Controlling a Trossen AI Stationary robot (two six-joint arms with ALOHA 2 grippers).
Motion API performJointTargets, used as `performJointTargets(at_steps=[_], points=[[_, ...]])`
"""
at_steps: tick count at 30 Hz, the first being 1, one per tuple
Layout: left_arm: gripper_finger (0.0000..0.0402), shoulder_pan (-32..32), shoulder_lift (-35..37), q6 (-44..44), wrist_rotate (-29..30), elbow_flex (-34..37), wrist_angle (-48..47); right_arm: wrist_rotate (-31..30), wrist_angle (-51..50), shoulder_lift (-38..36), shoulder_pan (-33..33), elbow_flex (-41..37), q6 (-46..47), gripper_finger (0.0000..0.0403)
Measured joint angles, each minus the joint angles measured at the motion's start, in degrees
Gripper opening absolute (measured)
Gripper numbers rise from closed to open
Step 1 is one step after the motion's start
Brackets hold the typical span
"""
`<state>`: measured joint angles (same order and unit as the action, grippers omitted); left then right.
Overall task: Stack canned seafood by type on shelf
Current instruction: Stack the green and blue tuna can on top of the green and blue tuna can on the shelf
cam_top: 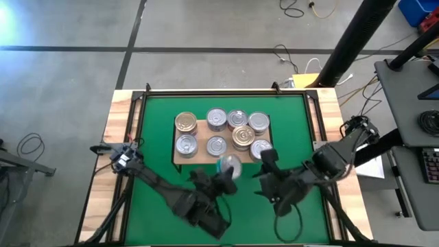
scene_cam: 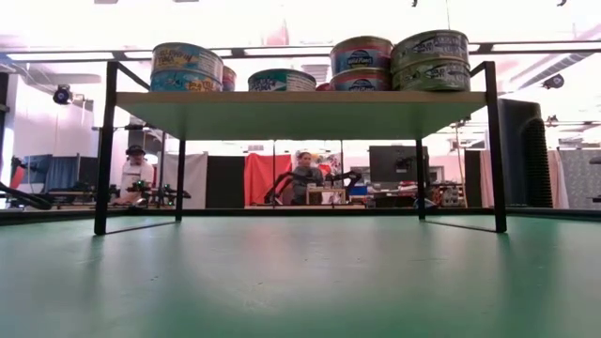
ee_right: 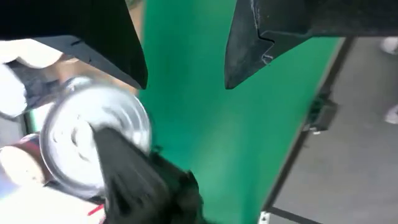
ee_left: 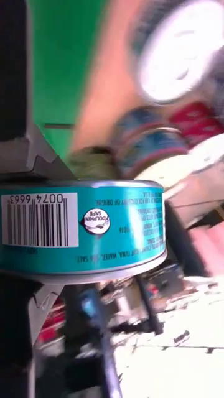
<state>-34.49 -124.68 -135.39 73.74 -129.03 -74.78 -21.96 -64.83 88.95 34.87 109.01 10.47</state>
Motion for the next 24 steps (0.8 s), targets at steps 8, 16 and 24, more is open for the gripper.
performJointTargets(at_steps=[8,16,24], points=[[0.0116,4.2,2.11,-0.82,-3.87,-0.33,-5.59,6.42,3.12,-0.38,-9.96,0.0,-10.14,0.0204],[0.0117,4.91,9.72,-0.68,-5.83,-0.21,-15.47,13.51,3.83,-0.81,-15.14,0.03,-12.97,0.0187],[0.0117,4.93,26.05,1.54,-10.97,13.02,-14.98,13.8,7.25,-0.81,-15.14,0.02,-13.74,0.0162]])
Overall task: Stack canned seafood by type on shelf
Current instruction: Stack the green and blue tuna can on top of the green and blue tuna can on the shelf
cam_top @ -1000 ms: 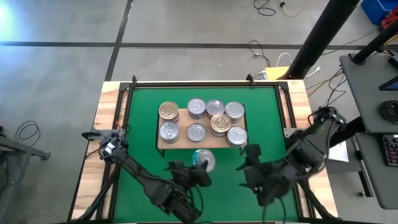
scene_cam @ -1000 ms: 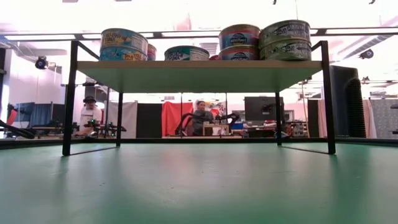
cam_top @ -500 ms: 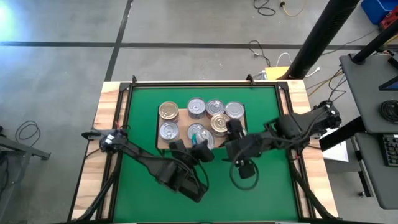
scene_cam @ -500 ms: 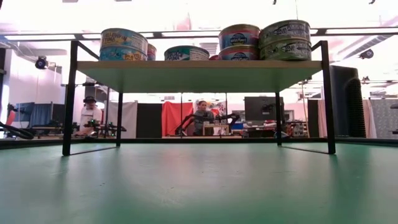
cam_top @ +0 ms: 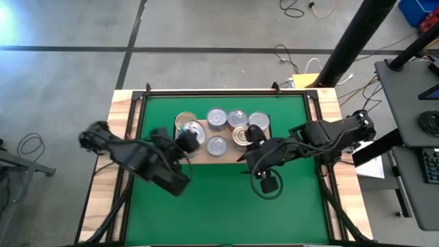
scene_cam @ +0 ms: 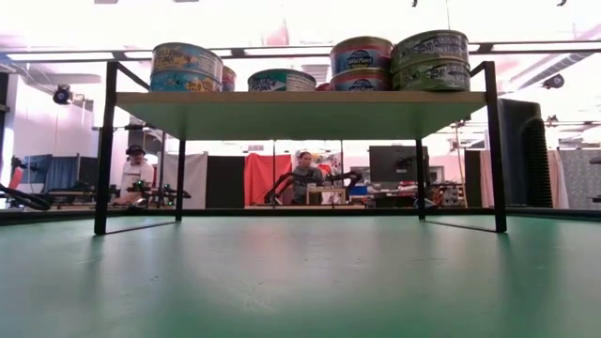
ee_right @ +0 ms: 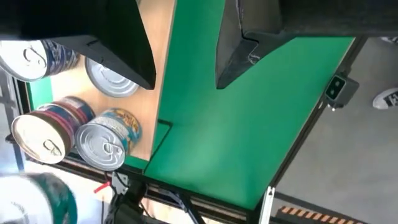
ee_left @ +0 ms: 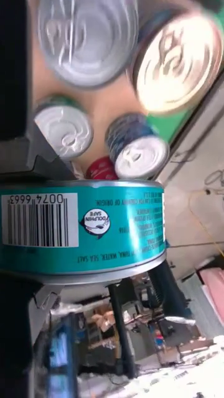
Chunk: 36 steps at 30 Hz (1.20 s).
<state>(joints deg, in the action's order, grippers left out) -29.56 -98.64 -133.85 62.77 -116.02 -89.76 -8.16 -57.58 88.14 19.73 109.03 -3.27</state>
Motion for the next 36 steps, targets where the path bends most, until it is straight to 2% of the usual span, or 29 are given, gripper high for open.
performJointTargets(at_steps=[3,6,12,15,18,23,28,36], points=[[0.0117,-0.16,5.86,-1.89,-1.3,6.95,5.12,-0.02,0.89,0.0,-0.02,-0.04,-0.02,0.0155],[0.0117,-0.42,8.0,-2.09,2.03,14.18,18.77,-0.07,2.61,0.0,-0.02,-0.04,0.0,0.0148],[0.0117,-0.56,3.07,-1.03,10.8,26.78,52.4,-0.2,3.74,0.0,-0.02,-0.04,0.79,0.014],[0.0117,-1.12,-1.15,-0.82,13.79,29.97,64.06,-0.22,3.52,0.0,-0.02,-0.04,1.72,0.0137],[0.0117,-1.96,-3.94,-0.82,16.78,30.79,67.49,-0.22,3.45,0.0,-0.02,-0.04,1.77,0.0138],[0.0117,-2.68,-4.82,-0.67,21.92,31.3,68.14,-1.01,3.68,0.97,-1.07,-0.04,0.55,0.0146],[0.0117,-2.5,-4.85,-0.58,21.98,32.73,69.6,-4.82,4.36,4.72,-3.07,-0.08,-0.42,0.0145],[0.0117,-2.21,-4.9,-0.38,21.85,42.01,83.95,-5.34,4.78,6.64,-5.9,-0.15,1.14,0.0107]])
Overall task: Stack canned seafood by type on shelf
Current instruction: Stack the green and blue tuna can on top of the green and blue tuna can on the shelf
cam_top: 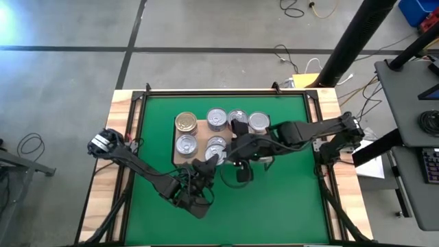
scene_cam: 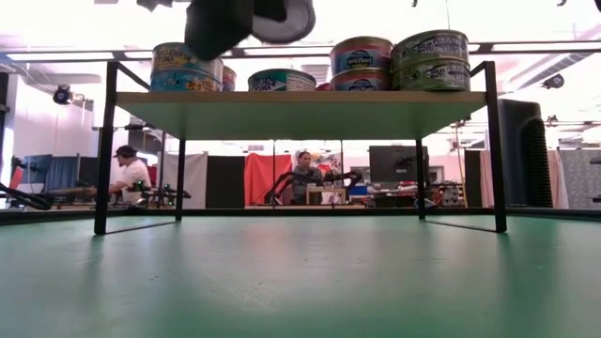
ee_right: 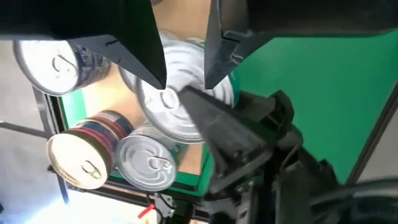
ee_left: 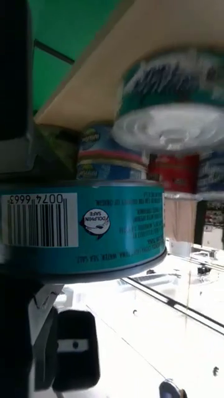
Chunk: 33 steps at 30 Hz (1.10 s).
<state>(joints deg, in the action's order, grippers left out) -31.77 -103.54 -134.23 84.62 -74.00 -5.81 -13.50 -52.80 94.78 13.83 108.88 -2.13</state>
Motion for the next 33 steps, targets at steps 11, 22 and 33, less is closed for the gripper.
performJointTargets(at_steps=[11,22,33], points=[[0.0116,0.45,-0.27,6.97,5.45,5.14,7.63,0.32,3.0,3.41,-3.66,-0.44,0.16,0.0058],[0.0116,2.91,-0.27,4.79,0.27,7.6,7.43,0.46,2.59,7.36,-3.99,-0.5,1.18,0.0043],[0.0122,3.08,-0.32,10.82,0.31,7.94,6.97,0.46,2.17,8.79,-4.33,-0.5,2.27,0.0045]])
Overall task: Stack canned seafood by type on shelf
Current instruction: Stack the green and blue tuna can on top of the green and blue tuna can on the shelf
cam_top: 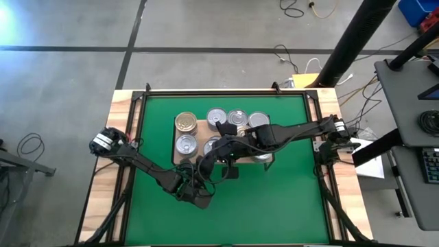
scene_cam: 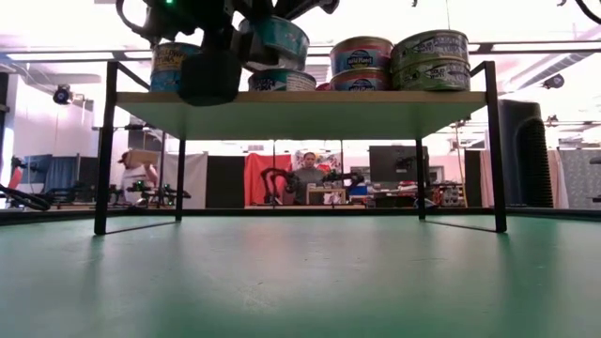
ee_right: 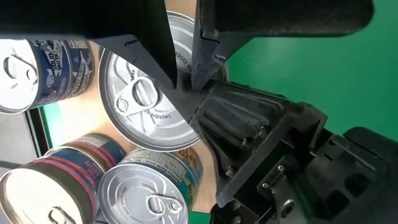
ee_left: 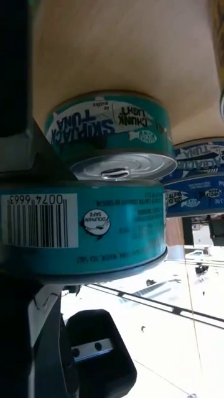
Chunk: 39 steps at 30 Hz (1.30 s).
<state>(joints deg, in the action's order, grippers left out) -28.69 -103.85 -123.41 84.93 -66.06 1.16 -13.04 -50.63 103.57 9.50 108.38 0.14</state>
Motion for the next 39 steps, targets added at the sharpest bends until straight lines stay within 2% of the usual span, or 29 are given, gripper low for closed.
performJointTargets(at_steps=[7,10,17,22,27,31,36,39], points=[[0.0144,0.0,0.04,-0.1,-2.61,0.35,-2.18,0.15,-0.42,0.02,0.0,-0.02,1.15,0.0045],[0.0143,0.02,0.25,-0.13,-4.83,0.35,-2.21,0.35,-0.58,0.02,0.02,-0.02,2.2,0.0045],[0.0129,-0.18,0.26,2.89,-6.03,0.35,-2.2,1.97,-0.52,0.02,-0.02,-0.04,2.99,0.0039],[0.0124,-1.36,0.02,6.35,-3.16,-0.58,-2.49,2.53,-0.5,0.0,0.02,-0.04,2.99,0.0038],[0.0131,-1.01,-0.07,10.83,-3.29,-3.33,-2.8,2.42,-1.18,-0.97,0.04,-0.02,2.97,0.0038],[0.0148,-0.55,-0.04,10.03,-3.17,-4.11,-2.76,2.03,-1.49,-2.06,0.01,-0.02,2.95,0.0038],[0.0167,-0.57,-0.02,3.81,-1.42,-4.09,-2.06,1.56,-1.28,-3.84,-0.04,-0.03,3.24,0.0038],[0.0174,-0.77,-0.07,5.26,1.03,-4.58,-2.22,1.49,-1.39,-4.24,-0.14,-0.04,3.98,0.0038]])
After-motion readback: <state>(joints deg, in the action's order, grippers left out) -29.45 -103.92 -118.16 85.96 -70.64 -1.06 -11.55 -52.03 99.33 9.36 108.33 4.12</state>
